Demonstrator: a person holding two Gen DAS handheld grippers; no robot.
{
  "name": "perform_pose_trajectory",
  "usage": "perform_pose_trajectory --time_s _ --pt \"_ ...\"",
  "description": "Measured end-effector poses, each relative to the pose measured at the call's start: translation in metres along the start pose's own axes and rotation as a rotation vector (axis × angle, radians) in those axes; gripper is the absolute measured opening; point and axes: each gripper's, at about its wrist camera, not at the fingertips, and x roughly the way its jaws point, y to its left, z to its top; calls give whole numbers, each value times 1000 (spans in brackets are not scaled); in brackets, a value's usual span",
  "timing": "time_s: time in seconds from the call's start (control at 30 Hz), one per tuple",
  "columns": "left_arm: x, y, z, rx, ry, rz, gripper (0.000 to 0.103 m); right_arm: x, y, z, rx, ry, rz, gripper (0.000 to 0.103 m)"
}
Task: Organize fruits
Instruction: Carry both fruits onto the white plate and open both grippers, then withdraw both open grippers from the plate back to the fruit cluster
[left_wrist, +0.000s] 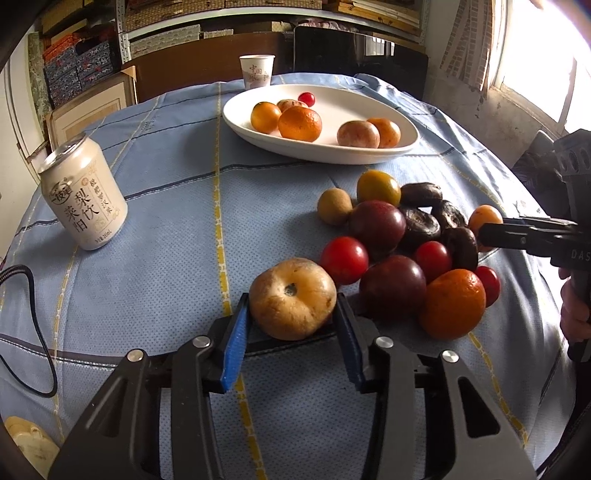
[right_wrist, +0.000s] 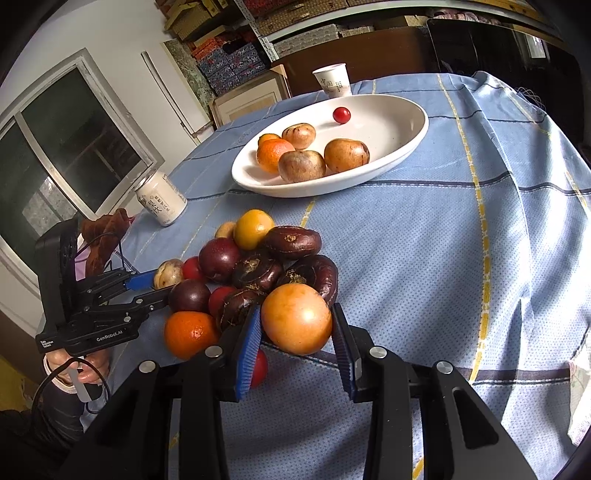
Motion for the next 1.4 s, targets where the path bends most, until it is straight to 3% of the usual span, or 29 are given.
perform_pose_trajectory --time_s 0.17,0.43,0.57,0.73,0.8,0.83,0.9,1.03,1.13,1.23,1.4 --pt "-13 8 10 -46 -79 -12 44 -9 5 10 -32 -103 -23 38" --pt "-6 5 97 -91 -169 -90 44 -2 5 76 48 -302 -33 38" --pt "16 3 131 -117 -168 -92 44 18 -8 104 78 -320 -74 38" --pt "58 12 152 -163 -101 -56 44 43 -23 120 92 -276 -101 38" --pt "68 14 152 -172 -75 -47 49 46 -23 119 89 -261 -92 41" --pt "67 15 151 -176 -78 -49 65 44 -21 117 79 -262 -88 51" --pt "56 16 148 -180 -120 -34 80 33 -15 115 57 -294 -83 62" --pt "21 16 138 -167 -174 -35 90 6 -3 105 12 -311 -18 62" --pt "3 17 116 -178 -192 -58 93 -3 5 95 -29 -291 -6 62" --pt "-4 14 92 -156 -199 -27 94 -6 12 81 -72 -255 -15 63" --pt "-11 4 54 -93 -178 -3 95 -9 30 47 -226 -115 60 63"
